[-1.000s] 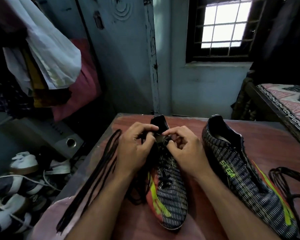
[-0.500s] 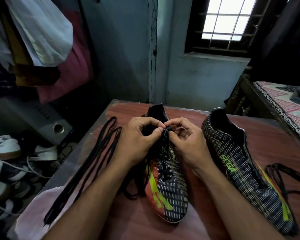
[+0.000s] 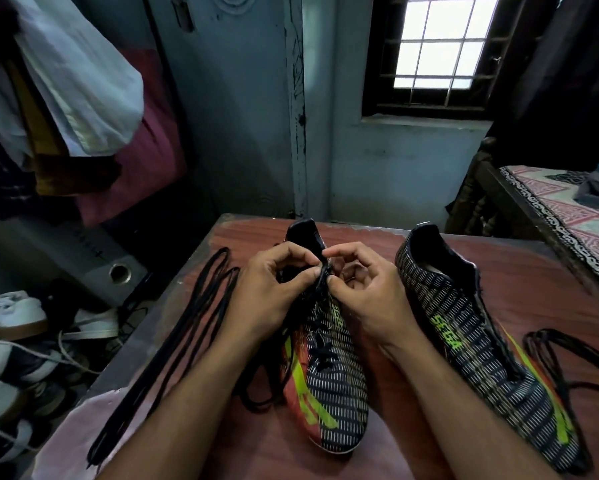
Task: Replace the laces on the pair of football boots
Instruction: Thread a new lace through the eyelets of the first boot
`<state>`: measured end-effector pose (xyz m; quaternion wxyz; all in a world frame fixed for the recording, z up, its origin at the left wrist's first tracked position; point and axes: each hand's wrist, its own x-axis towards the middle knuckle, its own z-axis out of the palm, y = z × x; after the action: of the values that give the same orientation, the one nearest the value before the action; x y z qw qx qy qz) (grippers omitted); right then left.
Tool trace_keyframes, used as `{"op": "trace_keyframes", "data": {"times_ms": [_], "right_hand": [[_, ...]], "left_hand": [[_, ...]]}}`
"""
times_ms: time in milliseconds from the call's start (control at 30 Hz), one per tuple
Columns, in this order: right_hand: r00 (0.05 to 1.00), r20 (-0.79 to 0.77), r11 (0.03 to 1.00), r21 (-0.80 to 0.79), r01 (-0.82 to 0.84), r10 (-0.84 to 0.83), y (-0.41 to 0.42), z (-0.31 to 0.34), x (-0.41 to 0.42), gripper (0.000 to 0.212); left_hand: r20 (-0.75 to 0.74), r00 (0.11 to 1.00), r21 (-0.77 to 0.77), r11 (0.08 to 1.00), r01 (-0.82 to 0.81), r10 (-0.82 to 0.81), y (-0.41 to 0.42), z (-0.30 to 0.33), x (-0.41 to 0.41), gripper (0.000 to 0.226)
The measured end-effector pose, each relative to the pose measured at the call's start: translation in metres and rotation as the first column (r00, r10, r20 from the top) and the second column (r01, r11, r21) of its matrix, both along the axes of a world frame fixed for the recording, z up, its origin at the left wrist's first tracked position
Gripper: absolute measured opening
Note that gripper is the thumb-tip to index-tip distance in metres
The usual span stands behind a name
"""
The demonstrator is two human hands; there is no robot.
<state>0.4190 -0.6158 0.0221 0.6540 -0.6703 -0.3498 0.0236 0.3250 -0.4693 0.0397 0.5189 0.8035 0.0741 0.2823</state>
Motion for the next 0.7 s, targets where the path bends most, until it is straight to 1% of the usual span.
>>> {"op": "trace_keyframes", "data": {"times_ms": [100, 200, 267, 367, 433, 500, 533, 567, 600, 633, 667, 700], "right_hand": [[1.000, 0.010, 1.000, 0.019, 0.023, -0.023, -0.002, 0.002, 0.001, 0.014], [0.998, 0.051, 0.999, 0.010, 0.033, -0.033, -0.005, 0.004, 0.003, 0.011], [0.997, 0.057, 0.999, 0.012, 0.047, -0.047, -0.005, 0.006, 0.001, 0.010], [0.998, 0.009, 0.989, 0.133, 0.060, -0.061, -0.007, 0.017, -0.006, 0.009], [0.998, -0.059, 0.968, 0.249, 0.023, -0.009, -0.009, 0.028, -0.009, 0.009], [0.989, -0.135, 0.945, 0.327, -0.013, 0.061, -0.010, 0.038, -0.010, 0.008], [0.983, -0.172, 0.944, 0.331, -0.005, 0.066, -0.010, 0.040, -0.010, 0.008], [0.977, -0.207, 0.951, 0.309, 0.021, 0.046, -0.011, 0.039, -0.010, 0.008], [0.977, -0.211, 0.969, 0.241, 0.060, -0.008, -0.011, 0.038, -0.009, 0.006], [0.983, -0.163, 0.986, 0.125, 0.107, -0.086, -0.014, 0.036, -0.007, 0.005], [0.987, -0.062, 0.989, -0.019, 0.145, -0.146, -0.015, 0.033, -0.004, 0.008], [0.986, 0.058, 0.973, -0.161, 0.164, -0.156, -0.017, 0.032, -0.003, 0.012]], "left_hand": [[-0.013, 1.000, 0.047, 0.999, -0.010, 0.010, 0.002, 0.002, 0.000, 0.013], [-0.001, 1.000, 0.087, 0.996, -0.009, 0.009, 0.003, 0.004, -0.003, 0.010], [0.016, 1.000, 0.036, 0.999, -0.008, 0.007, 0.001, 0.005, -0.003, 0.009], [0.080, 0.995, -0.065, 0.997, -0.048, 0.054, 0.000, 0.003, -0.003, 0.025], [0.121, 0.989, -0.114, 0.991, -0.070, 0.084, 0.002, 0.003, -0.003, 0.031], [0.137, 0.985, -0.123, 0.989, -0.085, 0.101, 0.004, 0.003, -0.002, 0.035], [0.137, 0.985, -0.119, 0.989, -0.086, 0.102, 0.005, 0.003, -0.001, 0.035], [0.137, 0.985, -0.115, 0.990, -0.087, 0.102, 0.005, 0.002, -0.001, 0.035], [0.142, 0.984, -0.109, 0.990, -0.090, 0.105, 0.005, 0.002, -0.001, 0.035], [0.146, 0.983, -0.098, 0.991, -0.095, 0.108, 0.006, 0.002, 0.000, 0.036], [0.144, 0.984, -0.087, 0.991, -0.097, 0.109, 0.006, 0.002, 0.000, 0.036], [0.138, 0.985, -0.078, 0.992, -0.098, 0.108, 0.007, 0.001, 0.001, 0.037]]}}
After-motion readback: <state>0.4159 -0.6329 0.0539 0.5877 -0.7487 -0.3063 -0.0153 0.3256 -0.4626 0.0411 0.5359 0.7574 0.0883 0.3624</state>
